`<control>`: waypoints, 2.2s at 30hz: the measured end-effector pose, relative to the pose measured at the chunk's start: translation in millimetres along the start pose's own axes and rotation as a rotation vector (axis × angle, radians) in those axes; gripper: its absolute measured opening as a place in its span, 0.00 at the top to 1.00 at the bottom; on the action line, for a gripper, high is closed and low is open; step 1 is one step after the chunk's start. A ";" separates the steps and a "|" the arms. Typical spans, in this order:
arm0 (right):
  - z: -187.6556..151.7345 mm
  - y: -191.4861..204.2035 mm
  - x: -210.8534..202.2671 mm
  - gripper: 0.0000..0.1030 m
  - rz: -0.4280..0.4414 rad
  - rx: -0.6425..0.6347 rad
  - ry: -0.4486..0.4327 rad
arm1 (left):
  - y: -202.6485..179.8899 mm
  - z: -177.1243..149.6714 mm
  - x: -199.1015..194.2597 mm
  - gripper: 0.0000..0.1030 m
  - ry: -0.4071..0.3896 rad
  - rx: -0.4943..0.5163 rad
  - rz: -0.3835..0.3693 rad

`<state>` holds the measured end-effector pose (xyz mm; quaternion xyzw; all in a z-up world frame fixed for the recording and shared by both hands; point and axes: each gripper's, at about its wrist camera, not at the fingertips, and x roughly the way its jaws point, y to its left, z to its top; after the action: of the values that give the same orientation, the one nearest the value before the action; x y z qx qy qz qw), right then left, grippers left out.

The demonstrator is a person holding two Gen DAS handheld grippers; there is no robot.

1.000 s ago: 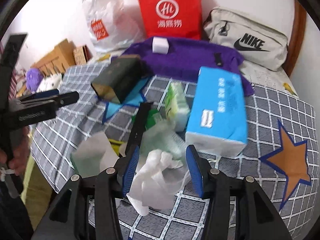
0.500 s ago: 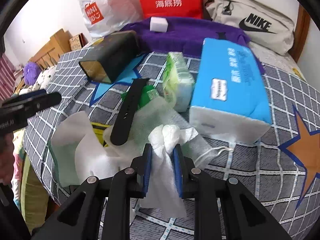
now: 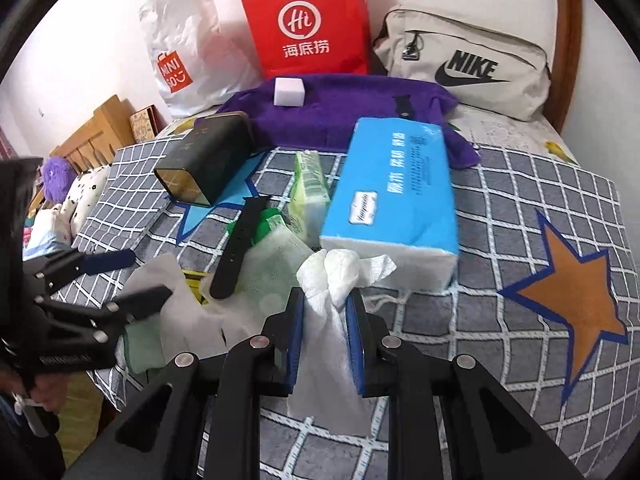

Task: Organize soft objects
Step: 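Grasp a white tissue with the right tool while the left tool grasps the white glove, then carry the tissue and glove toward the purple towel with both tools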

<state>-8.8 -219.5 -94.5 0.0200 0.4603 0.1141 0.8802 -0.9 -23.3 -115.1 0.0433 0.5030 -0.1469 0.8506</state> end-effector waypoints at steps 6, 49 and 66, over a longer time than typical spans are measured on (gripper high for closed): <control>-5.4 -6.0 -0.5 0.80 -0.005 0.023 0.003 | 1.1 -5.4 1.7 0.58 -0.018 -0.003 0.017; 59.2 10.8 -36.1 0.80 0.017 -0.045 -0.108 | 55.0 73.6 -82.4 0.88 -0.253 -0.065 -0.004; 126.4 -20.0 -16.4 0.80 -0.009 -0.021 -0.146 | 66.2 148.3 -73.2 0.88 -0.295 -0.061 0.032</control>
<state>88.8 -233.8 -11.3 0.0169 0.3940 0.1132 0.9120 110.6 22.1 16.2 0.0032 0.3763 -0.1229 0.9183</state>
